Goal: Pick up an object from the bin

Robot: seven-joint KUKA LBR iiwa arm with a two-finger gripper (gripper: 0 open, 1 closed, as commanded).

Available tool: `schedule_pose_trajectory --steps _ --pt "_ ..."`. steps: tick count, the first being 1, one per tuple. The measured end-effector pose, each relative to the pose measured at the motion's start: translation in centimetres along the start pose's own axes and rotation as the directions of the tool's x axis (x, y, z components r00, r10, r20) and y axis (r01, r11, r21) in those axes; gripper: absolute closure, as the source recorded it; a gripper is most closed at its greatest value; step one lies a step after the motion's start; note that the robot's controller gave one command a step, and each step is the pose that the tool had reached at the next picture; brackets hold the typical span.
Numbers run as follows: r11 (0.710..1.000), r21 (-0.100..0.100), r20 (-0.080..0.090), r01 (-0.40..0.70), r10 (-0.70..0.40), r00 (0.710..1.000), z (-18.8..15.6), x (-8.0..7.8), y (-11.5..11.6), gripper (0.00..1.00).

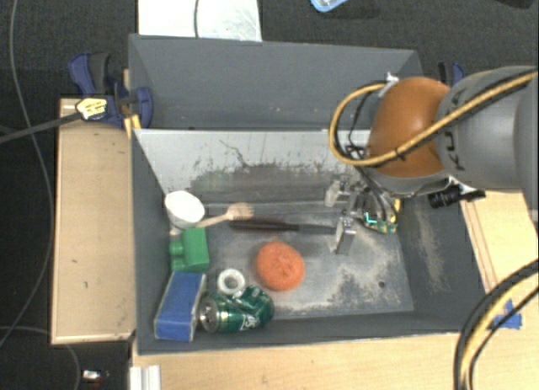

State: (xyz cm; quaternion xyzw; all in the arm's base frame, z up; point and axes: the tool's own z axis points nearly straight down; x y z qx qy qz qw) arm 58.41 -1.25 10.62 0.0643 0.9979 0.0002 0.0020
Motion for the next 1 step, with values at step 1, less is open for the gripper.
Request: schedule_pose_trajectory --steps 1 --pt "0.998 -0.001 0.001 -0.060 0.060 0.998 2.95 0.56 4.94 0.00"
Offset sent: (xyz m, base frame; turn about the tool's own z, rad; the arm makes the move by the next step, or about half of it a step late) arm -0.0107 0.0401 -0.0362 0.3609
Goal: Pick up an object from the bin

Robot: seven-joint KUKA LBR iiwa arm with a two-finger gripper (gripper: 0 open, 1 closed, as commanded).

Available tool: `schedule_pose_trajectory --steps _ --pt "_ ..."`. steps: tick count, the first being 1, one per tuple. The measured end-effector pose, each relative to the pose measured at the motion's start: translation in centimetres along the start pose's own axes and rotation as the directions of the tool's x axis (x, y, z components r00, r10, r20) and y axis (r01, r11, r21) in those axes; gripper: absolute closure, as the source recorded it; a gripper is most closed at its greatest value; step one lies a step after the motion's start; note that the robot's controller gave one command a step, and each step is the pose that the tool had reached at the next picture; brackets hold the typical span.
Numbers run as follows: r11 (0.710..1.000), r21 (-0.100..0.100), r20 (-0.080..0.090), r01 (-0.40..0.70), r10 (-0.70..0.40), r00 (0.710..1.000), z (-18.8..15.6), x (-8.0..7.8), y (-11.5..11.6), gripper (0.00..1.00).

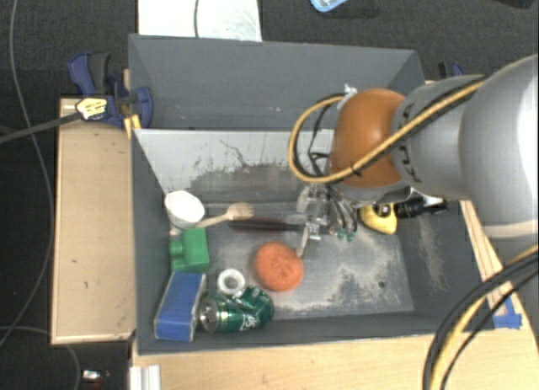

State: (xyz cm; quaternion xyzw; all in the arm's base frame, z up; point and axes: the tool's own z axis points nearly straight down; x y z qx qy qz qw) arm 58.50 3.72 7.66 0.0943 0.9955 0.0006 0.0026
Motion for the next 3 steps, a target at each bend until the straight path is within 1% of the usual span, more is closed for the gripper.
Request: schedule_pose_trajectory --steps 1,2,3 --pt "0.999 0.000 -0.001 -0.049 0.049 0.999 1.1 0.9 3.4 0.00" --pt "0.981 0.002 -0.004 -0.194 0.194 0.981 0.8 1.0 0.8 1.00" --pt "0.971 0.003 -0.005 -0.238 0.238 0.971 0.8 1.0 0.0 1.00"
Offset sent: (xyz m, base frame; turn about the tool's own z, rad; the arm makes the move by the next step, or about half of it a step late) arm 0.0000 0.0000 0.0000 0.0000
